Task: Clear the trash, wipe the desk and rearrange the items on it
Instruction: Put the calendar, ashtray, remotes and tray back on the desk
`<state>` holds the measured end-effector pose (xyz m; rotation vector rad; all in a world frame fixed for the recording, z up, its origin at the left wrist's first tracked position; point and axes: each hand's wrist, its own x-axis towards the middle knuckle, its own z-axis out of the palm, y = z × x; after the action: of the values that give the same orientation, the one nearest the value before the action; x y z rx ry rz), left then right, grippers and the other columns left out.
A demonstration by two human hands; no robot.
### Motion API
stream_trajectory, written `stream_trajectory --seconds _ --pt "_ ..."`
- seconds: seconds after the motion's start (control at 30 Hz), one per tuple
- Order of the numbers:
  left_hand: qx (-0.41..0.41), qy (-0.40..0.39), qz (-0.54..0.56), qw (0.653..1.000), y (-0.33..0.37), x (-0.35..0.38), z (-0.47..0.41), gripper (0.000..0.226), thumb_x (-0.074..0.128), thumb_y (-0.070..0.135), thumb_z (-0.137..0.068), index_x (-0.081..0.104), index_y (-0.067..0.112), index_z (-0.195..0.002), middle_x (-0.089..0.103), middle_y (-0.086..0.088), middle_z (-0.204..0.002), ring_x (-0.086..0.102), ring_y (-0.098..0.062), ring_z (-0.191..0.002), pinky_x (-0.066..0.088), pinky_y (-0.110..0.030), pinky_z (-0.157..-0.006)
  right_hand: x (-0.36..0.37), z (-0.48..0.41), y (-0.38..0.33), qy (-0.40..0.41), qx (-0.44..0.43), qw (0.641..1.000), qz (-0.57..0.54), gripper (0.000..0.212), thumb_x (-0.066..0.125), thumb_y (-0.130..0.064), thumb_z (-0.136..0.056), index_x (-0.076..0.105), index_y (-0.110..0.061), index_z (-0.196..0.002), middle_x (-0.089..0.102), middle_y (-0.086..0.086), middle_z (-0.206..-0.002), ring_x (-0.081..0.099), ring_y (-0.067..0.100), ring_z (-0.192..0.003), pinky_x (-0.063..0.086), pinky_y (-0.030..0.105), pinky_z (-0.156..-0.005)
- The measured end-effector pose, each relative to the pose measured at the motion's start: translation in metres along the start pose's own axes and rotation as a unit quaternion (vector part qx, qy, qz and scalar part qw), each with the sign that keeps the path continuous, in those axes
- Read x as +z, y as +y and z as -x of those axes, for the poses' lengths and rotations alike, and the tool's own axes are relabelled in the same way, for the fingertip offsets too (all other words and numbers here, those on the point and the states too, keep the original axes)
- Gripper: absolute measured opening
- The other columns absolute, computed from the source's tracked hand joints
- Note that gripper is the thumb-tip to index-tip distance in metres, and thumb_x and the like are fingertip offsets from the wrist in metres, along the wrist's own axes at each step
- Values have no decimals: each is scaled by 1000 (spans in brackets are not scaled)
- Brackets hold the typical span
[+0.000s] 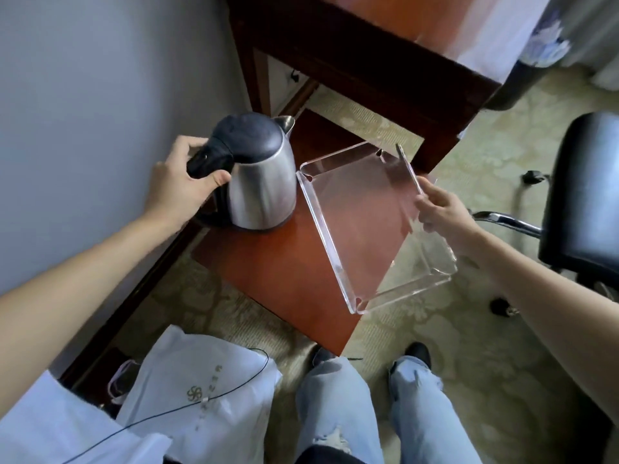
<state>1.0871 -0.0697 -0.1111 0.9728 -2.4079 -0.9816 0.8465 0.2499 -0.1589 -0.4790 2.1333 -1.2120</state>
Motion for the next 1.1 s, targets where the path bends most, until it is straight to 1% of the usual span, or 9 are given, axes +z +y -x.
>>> stream_trajectory --seconds 0.1,0.23,0.37,0.53,0.6,0.7,0.87,1.03,1.1 --pt "16 2 -1 1000 44 -12 -16 47 75 34 -74 51 22 -112 68 -8 -102 65 -29 -82 51 -39 -77 -33 4 -27 15 7 1000 -23 45 43 -14 -96 47 -52 -121 40 -8 -66 35 4 -50 31 24 -51" --pt "45 3 -8 999 105 -22 -42 46 76 29 -75 51 17 -112 68 -8 -99 64 -27 -86 48 -33 -76 -82 5 -60 37 4 998 -40 46 44 -13 -96 40 -31 -138 41 -12 -62 35 6 -53 31 22 -51" --pt "68 16 12 998 158 -21 -70 43 77 30 -74 51 23 -108 67 -6 -93 64 -25 -84 48 -32 -75 -130 -8 -80 48 -11 997 -68 45 42 -12 -96 42 -32 -137 33 -7 -68 33 4 -50 29 19 -47" --pt "79 38 21 996 225 3 -110 43 76 29 -76 52 15 -108 66 -7 -93 61 -22 -77 48 -33 -73 -197 -50 -83 65 -1 992 -104 49 44 -11 -96 35 -22 -143 31 -5 -68 33 0 -43 29 15 -43" --pt "86 40 23 995 253 21 -129 36 75 27 -76 52 24 -102 65 -6 -91 60 -22 -74 46 -30 -70 -224 -71 -83 68 6 991 -117 50 44 -10 -96 33 -19 -144 32 -5 -68 32 -1 -41 29 14 -41" --pt "79 55 40 995 292 53 -162 35 76 28 -75 46 35 -92 63 -6 -91 61 -24 -74 47 -29 -68 -269 -105 -83 66 7 991 -117 48 44 -10 -96 34 -22 -142 33 -5 -69 33 0 -42 30 14 -42" --pt "76 104 48 990 335 96 -214 32 71 52 -66 45 52 -84 62 -3 -89 63 -30 -72 53 -47 -65 -326 -155 -89 41 -5 996 -75 46 41 -13 -95 42 -29 -138 35 -7 -71 31 8 -53 32 20 -49" --pt "70 122 56 989 375 120 -264 36 75 31 -75 41 36 -86 59 5 -84 57 8 -58 45 -12 -59 -339 -204 -97 24 0 994 -110 40 37 -9 -95 49 -31 -126 39 -13 -68 27 8 -51 29 19 -46" --pt "75 128 53 988 380 127 -286 37 74 36 -72 47 28 -96 61 -1 -97 62 -4 -75 51 -24 -71 -336 -227 -99 13 9 991 -130 34 37 -9 -95 54 -30 -117 36 -10 -66 26 8 -51 27 18 -45"
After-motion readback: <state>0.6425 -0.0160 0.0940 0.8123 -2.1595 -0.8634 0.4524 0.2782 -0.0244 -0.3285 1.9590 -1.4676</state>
